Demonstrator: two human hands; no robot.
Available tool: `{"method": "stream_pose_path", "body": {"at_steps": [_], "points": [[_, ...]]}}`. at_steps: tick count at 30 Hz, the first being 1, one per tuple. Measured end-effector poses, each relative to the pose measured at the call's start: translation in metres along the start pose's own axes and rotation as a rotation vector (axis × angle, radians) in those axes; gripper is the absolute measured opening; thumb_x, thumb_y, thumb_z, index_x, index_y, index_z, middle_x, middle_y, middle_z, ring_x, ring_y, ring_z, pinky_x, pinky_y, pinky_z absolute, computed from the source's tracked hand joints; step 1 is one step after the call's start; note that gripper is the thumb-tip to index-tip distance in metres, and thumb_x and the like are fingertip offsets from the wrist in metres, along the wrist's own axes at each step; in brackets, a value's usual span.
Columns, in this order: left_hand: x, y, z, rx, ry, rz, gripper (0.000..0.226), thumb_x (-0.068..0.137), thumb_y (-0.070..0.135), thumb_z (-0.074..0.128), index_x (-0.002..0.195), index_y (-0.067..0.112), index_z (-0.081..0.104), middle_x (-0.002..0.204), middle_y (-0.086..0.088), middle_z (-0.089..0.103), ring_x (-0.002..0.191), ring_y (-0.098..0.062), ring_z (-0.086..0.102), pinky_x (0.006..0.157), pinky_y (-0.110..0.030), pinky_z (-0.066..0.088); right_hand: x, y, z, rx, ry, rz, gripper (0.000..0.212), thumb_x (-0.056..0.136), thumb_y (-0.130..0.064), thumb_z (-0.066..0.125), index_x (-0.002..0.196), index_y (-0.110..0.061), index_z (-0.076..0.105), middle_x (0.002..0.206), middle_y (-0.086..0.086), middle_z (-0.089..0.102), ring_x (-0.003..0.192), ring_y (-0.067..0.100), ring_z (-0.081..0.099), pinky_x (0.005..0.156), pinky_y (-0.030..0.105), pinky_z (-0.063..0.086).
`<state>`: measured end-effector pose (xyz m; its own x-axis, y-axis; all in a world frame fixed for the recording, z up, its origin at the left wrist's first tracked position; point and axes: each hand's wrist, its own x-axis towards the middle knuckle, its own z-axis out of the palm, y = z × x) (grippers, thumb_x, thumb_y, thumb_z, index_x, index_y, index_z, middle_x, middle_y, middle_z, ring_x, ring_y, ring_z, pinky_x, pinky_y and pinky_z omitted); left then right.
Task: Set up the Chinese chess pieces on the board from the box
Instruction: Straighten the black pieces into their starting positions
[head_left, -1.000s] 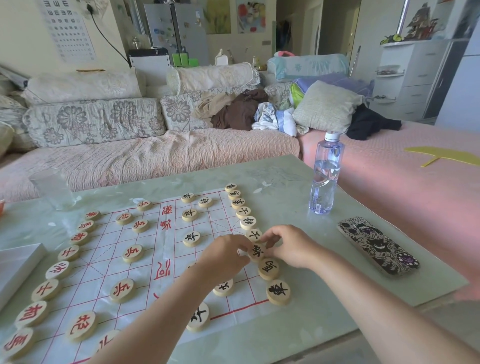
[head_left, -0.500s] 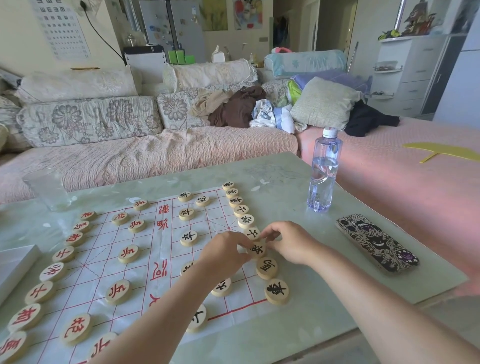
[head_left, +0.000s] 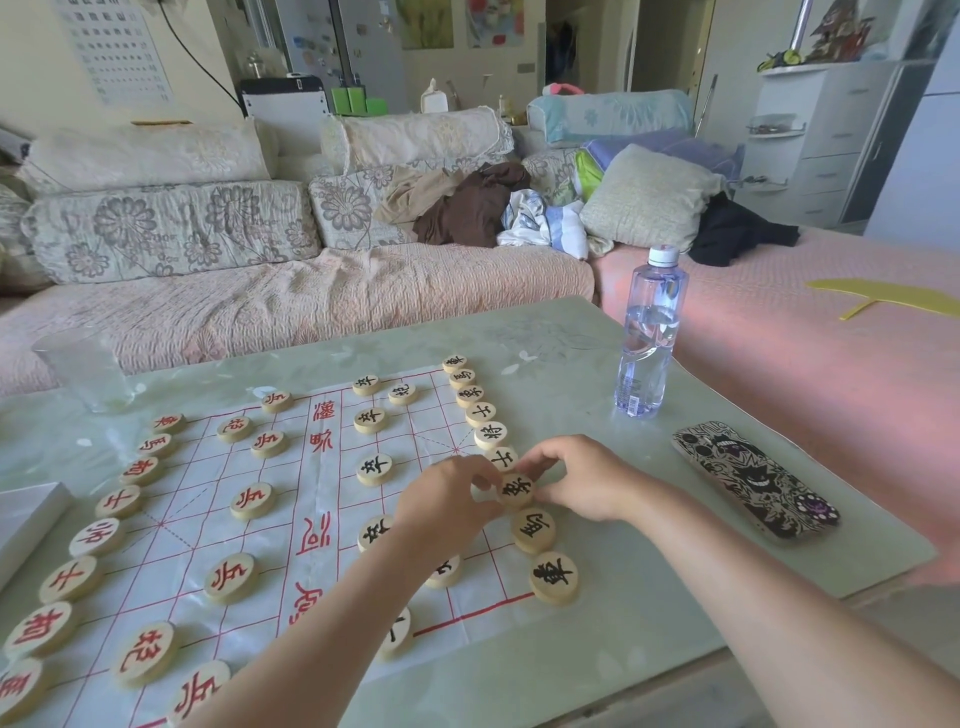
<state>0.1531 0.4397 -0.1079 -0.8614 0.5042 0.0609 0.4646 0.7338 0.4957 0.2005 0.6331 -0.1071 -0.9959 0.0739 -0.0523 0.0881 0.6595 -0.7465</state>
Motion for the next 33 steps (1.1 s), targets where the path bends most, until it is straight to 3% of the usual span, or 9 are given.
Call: {"method": "stream_pose_path", "body": {"at_steps": [2,7,11,16,19,22,26,33], "points": [[0.001,0.001,-0.001,-0.019,-0.002,0.002,0.022,0.079,0.036,0.071,0.100,0.038,0.064,0.101,0.021,0.065,0.074,-0.007,0.054,0.066,-0.025,0.046,0.000,0.000,0.001,-0.005,0.002,0.000,0.028,0.080,-0.019,0.081,0.088,-0.043,0.069,0.096,-0.021,0.071,0.091,-0.004,0.064,0.079,0.015,0.048],[0.002,0.003,-0.001,-0.035,-0.021,0.003,0.022,0.080,0.035,0.070,0.101,0.037,0.065,0.102,0.020,0.066,0.076,-0.007,0.055,0.071,-0.026,0.048,0.000,-0.002,0.001,-0.018,0.014,-0.003,0.028,0.078,-0.022,0.083,0.088,-0.044,0.068,0.096,-0.021,0.070,0.090,-0.003,0.063,0.080,0.017,0.048],[-0.006,0.003,-0.003,0.021,-0.008,0.035,0.025,0.081,0.033,0.069,0.105,0.038,0.063,0.105,0.019,0.060,0.082,-0.008,0.056,0.073,-0.028,0.050,-0.009,-0.004,-0.003,-0.049,0.047,0.003,0.031,0.081,-0.019,0.076,0.088,-0.046,0.064,0.102,-0.018,0.067,0.090,0.003,0.062,0.071,0.019,0.046],[-0.021,0.007,-0.006,0.038,-0.032,0.079,0.020,0.084,0.034,0.064,0.103,0.040,0.062,0.101,0.019,0.059,0.083,-0.004,0.054,0.071,-0.024,0.047,-0.030,-0.003,-0.012,-0.070,-0.006,0.015,0.036,0.081,-0.006,0.064,0.094,-0.039,0.067,0.100,-0.020,0.067,0.056,-0.004,0.052,0.055,0.017,0.045],[-0.032,0.012,-0.003,-0.002,-0.099,0.083,0.017,0.080,0.036,0.067,0.097,0.038,0.064,0.098,0.020,0.063,0.076,-0.002,0.052,0.071,-0.021,0.046,-0.041,-0.003,-0.013,-0.048,-0.071,0.027,0.036,0.080,-0.003,0.068,0.089,-0.038,0.067,0.094,-0.020,0.067,0.053,0.002,0.048,0.053,0.017,0.042],[-0.036,0.016,0.000,0.030,-0.109,0.082,0.021,0.078,0.034,0.069,0.097,0.039,0.062,0.098,0.022,0.062,0.080,-0.005,0.053,0.077,-0.026,0.049,-0.045,-0.004,-0.010,-0.013,-0.066,0.022,0.030,0.078,-0.008,0.077,0.089,-0.035,0.068,0.074,-0.027,0.064,0.046,-0.007,0.047,0.048,0.009,0.035],[-0.038,0.021,0.000,0.040,-0.089,0.071,0.018,0.080,0.032,0.067,0.097,0.035,0.063,0.099,0.019,0.064,0.081,-0.007,0.054,0.079,-0.030,0.052,-0.043,-0.002,-0.005,-0.017,-0.052,0.013,0.027,0.073,-0.022,0.087,0.090,-0.035,0.071,0.093,-0.020,0.068,0.053,-0.013,0.051,0.051,0.008,0.036],[-0.050,0.021,-0.003,0.083,0.002,0.163,0.025,0.082,0.035,0.065,0.107,0.039,0.062,0.100,0.020,0.058,0.095,-0.008,0.052,0.084,-0.030,0.047,-0.059,-0.004,-0.017,-0.035,-0.020,0.042,0.029,0.080,-0.008,0.070,0.098,-0.031,0.070,0.101,-0.013,0.070,0.055,-0.010,0.051,0.055,0.012,0.042]]}}
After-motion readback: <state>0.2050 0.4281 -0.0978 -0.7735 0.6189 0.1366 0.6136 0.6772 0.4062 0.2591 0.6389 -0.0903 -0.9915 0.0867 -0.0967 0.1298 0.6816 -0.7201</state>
